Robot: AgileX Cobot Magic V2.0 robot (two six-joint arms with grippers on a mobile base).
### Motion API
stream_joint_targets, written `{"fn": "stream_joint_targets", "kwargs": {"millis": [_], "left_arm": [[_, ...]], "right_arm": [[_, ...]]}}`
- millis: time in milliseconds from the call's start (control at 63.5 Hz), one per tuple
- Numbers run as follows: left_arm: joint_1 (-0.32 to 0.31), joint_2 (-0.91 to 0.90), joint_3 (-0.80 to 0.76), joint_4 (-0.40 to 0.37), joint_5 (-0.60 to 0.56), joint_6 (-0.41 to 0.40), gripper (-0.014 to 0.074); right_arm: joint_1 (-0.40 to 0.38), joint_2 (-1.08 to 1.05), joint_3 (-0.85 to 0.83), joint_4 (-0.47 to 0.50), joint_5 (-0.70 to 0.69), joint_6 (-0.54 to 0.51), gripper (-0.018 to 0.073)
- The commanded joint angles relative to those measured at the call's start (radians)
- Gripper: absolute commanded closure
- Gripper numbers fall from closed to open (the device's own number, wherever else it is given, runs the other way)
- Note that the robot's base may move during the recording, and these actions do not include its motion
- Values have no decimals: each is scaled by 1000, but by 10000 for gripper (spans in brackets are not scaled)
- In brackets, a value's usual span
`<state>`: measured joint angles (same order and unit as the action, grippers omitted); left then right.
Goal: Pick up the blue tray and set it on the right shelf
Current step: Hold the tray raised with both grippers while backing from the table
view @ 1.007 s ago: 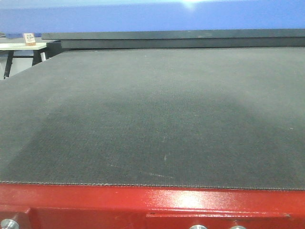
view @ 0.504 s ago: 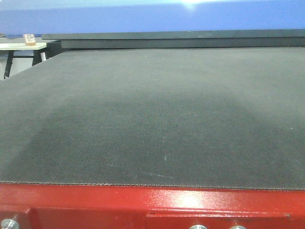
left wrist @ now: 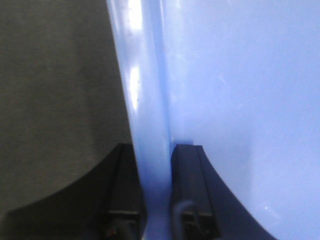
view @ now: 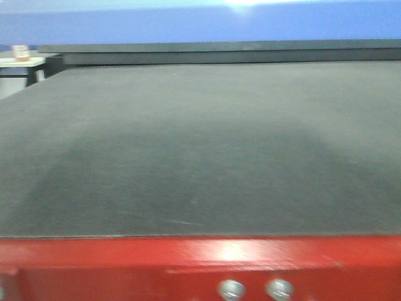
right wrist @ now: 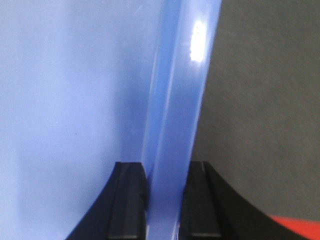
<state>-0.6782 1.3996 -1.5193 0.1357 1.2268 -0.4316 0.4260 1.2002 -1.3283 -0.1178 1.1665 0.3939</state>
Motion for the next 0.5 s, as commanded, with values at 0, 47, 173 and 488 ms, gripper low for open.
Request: {"fn": "stream_joint_targets", "kwargs": {"millis": [0, 47, 173, 488], "left_arm": [[-12, -24, -19, 37, 52, 31, 645], [-12, -24, -19, 37, 52, 31, 645], [-12, -24, -19, 33, 52, 31, 645], [-12, -24, -19, -18, 52, 31, 645]], "right_arm": [[1, -25, -33, -37, -59, -29, 503], [1, -25, -33, -37, -59, -29, 503], [1, -25, -33, -37, -59, -29, 503], [1, -25, -33, -37, -59, -29, 503]]}}
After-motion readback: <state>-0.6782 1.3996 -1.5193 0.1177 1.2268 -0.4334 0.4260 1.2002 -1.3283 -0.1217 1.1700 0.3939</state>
